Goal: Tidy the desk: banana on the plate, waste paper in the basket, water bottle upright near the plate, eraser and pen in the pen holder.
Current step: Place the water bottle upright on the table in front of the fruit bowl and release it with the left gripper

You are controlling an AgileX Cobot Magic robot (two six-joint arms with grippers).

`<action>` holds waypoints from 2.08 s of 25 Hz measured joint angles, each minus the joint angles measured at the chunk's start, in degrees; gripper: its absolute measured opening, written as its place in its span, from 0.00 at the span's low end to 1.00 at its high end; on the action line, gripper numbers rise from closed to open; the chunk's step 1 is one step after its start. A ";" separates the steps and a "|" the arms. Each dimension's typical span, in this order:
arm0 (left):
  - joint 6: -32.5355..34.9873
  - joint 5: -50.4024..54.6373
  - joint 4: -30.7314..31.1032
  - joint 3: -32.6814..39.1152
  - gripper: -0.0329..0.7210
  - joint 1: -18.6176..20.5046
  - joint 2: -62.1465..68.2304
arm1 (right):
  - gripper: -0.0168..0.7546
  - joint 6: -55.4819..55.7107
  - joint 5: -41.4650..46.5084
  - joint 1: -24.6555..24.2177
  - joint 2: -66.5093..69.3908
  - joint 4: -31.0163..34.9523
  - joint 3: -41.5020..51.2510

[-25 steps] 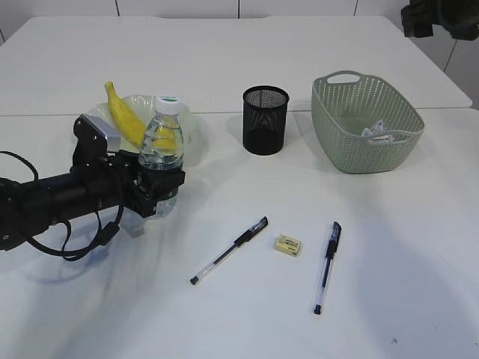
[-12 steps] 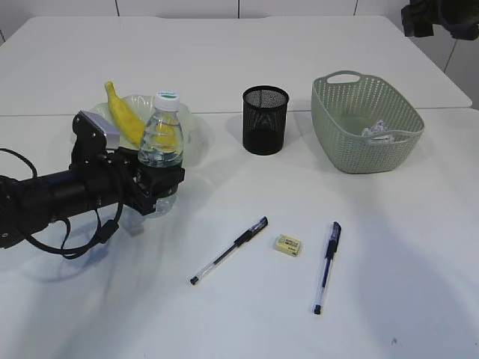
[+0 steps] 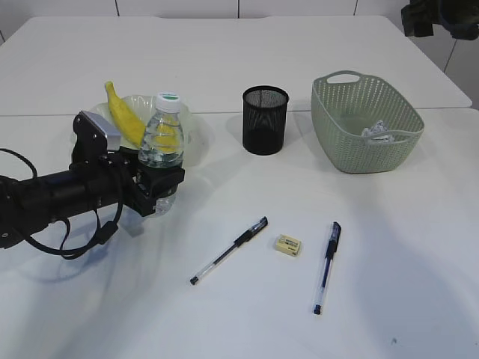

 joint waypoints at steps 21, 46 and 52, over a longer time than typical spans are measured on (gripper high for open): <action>0.16 -0.16 -0.24 0.00 0.58 0.00 1.30 | 0.78 0.00 -0.50 0.00 0.00 0.00 0.00; 0.16 -0.06 -1.93 0.00 0.65 0.00 1.39 | 0.78 0.00 -0.59 0.00 0.00 -0.14 0.00; 0.16 -0.06 -2.01 0.00 0.65 0.00 1.39 | 0.78 0.00 -0.59 0.00 0.00 -0.28 0.00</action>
